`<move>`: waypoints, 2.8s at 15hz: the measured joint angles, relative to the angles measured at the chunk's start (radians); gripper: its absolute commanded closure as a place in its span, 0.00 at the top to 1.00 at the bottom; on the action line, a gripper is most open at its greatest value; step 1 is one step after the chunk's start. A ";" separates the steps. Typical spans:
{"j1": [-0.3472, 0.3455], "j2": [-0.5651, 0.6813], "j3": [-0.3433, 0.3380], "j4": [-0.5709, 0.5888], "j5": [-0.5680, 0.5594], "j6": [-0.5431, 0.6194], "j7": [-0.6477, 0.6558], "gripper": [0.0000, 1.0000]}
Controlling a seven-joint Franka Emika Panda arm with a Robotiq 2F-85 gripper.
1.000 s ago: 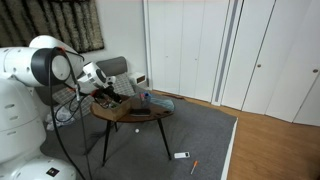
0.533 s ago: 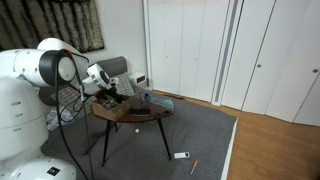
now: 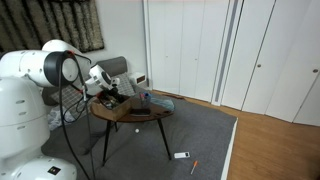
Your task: Shift the scissors to the small bin
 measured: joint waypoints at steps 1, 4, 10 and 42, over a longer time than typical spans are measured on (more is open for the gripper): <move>0.001 0.001 0.000 0.000 0.002 0.009 0.000 0.65; 0.009 0.003 0.003 0.000 0.015 0.056 -0.007 0.64; 0.026 0.012 0.001 0.001 0.038 0.097 -0.027 0.64; 0.033 0.006 -0.042 0.011 -0.049 0.002 -0.010 0.26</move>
